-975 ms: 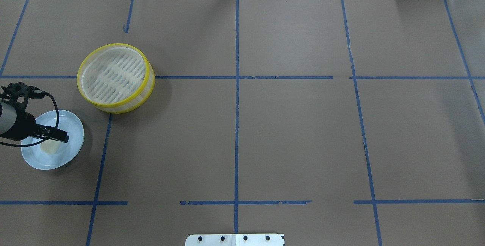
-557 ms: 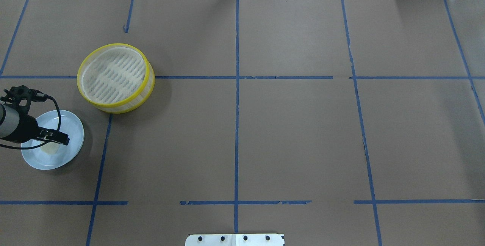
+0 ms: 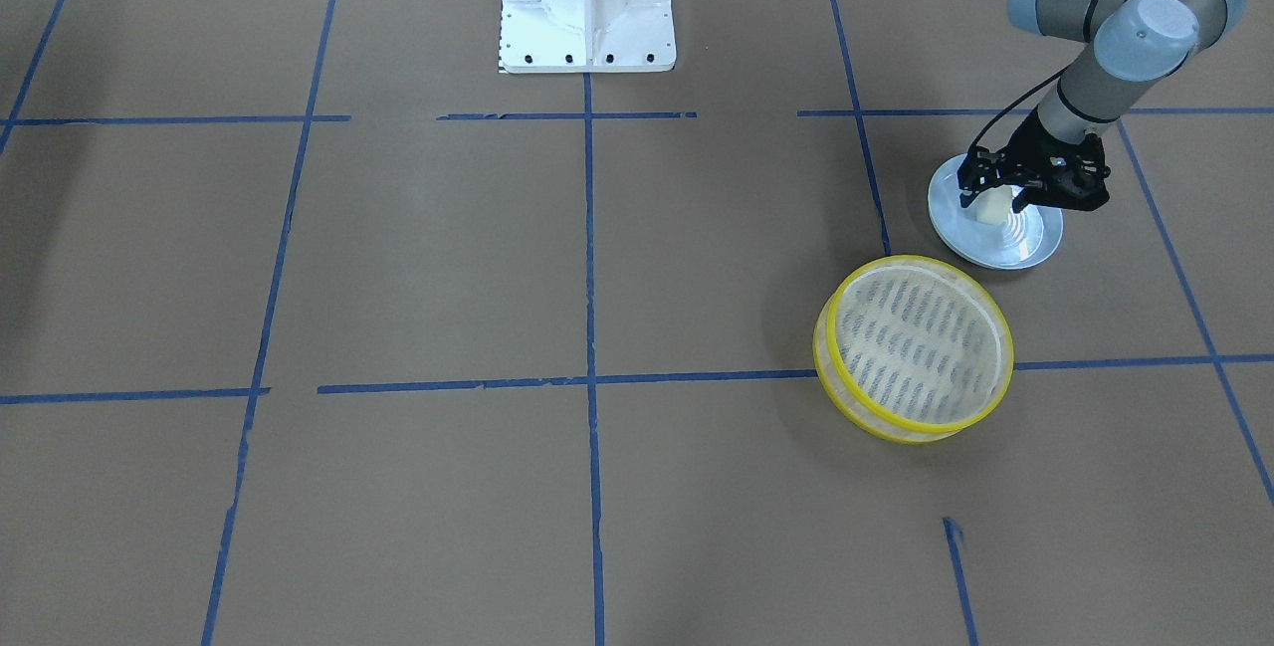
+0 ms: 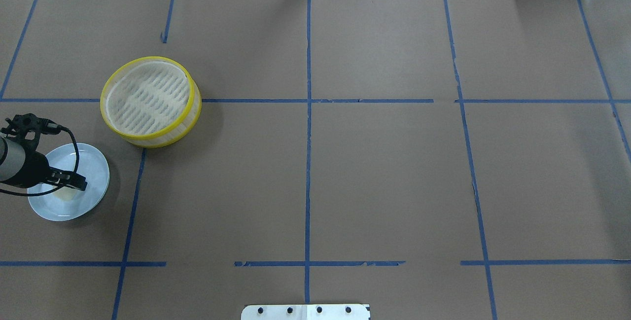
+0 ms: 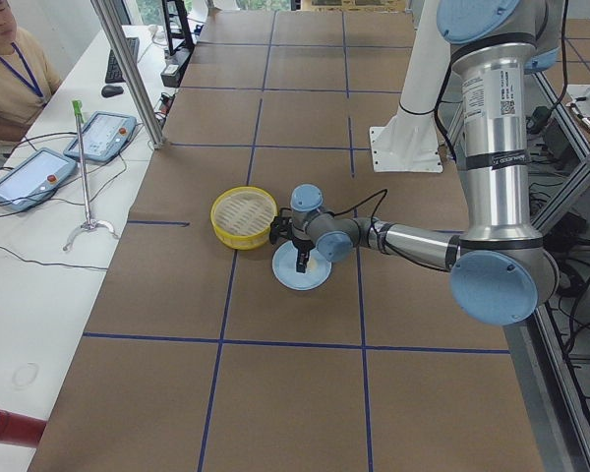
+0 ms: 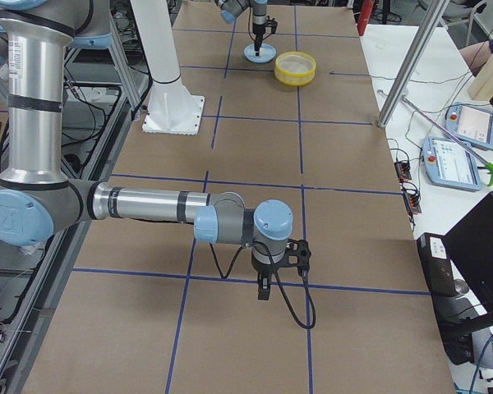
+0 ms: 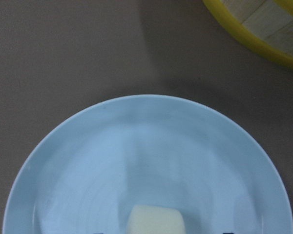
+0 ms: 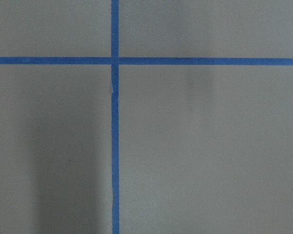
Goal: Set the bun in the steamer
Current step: 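Close the left gripper on the pale bun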
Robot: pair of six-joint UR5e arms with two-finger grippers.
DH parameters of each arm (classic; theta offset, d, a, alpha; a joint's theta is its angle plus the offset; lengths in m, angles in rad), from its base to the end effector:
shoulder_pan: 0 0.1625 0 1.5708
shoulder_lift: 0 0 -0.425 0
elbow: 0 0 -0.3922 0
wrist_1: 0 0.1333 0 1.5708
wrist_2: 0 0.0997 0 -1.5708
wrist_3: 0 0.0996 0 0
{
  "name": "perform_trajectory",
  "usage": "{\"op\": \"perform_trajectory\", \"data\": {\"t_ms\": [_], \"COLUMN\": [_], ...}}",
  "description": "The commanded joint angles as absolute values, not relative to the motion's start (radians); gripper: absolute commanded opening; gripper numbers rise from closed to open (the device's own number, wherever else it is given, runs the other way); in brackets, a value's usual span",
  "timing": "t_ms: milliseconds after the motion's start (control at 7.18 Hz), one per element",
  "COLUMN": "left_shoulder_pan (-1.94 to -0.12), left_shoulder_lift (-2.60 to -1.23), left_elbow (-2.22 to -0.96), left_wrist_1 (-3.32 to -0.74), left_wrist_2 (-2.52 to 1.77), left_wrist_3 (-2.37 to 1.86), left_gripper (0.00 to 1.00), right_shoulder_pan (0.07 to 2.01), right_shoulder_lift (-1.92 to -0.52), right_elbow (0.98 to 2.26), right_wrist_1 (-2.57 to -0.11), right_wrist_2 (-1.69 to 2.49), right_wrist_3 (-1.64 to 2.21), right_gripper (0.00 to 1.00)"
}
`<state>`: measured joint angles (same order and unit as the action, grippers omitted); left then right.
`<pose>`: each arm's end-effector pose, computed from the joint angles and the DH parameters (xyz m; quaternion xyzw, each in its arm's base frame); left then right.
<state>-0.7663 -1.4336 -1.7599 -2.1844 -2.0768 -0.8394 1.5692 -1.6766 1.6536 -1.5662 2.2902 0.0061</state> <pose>0.2766 -0.3843 0.5701 0.0420 0.3927 0.0658 0.9163 0.0670 -0.4456 0.6709 -0.0100 -0.3519 0.0053 0.9360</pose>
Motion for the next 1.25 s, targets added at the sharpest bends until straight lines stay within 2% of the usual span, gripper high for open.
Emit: {"op": "perform_trajectory", "data": {"t_ms": [0, 278, 975, 1114], "left_shoulder_pan": [-0.764, -0.764, -0.776, -0.779], "left_shoulder_lift": [-1.430, -1.430, -1.430, -1.431], "left_elbow": [-1.758, -1.759, -1.807, -1.830], "left_wrist_1": [-2.184, -2.183, -2.178, -2.178], "left_wrist_2": [-2.079, -2.085, -2.091, -2.091], "left_wrist_3": [-0.838, -0.838, -0.844, -0.845], "left_gripper": [0.67, 0.62, 0.32, 0.31], "right_shoulder_pan": [1.569, 1.569, 1.569, 1.569], "right_shoulder_lift": [-1.677, -1.677, -1.677, -1.677], "right_elbow": [1.654, 1.654, 1.654, 1.654], "right_wrist_1": [-1.566, -1.566, -1.566, -1.566], "right_wrist_2": [2.290, 2.290, 2.290, 2.290], "right_wrist_3": [0.006, 0.006, 0.006, 0.006], "right_gripper": [1.00, 1.00, 1.00, 1.00]}}
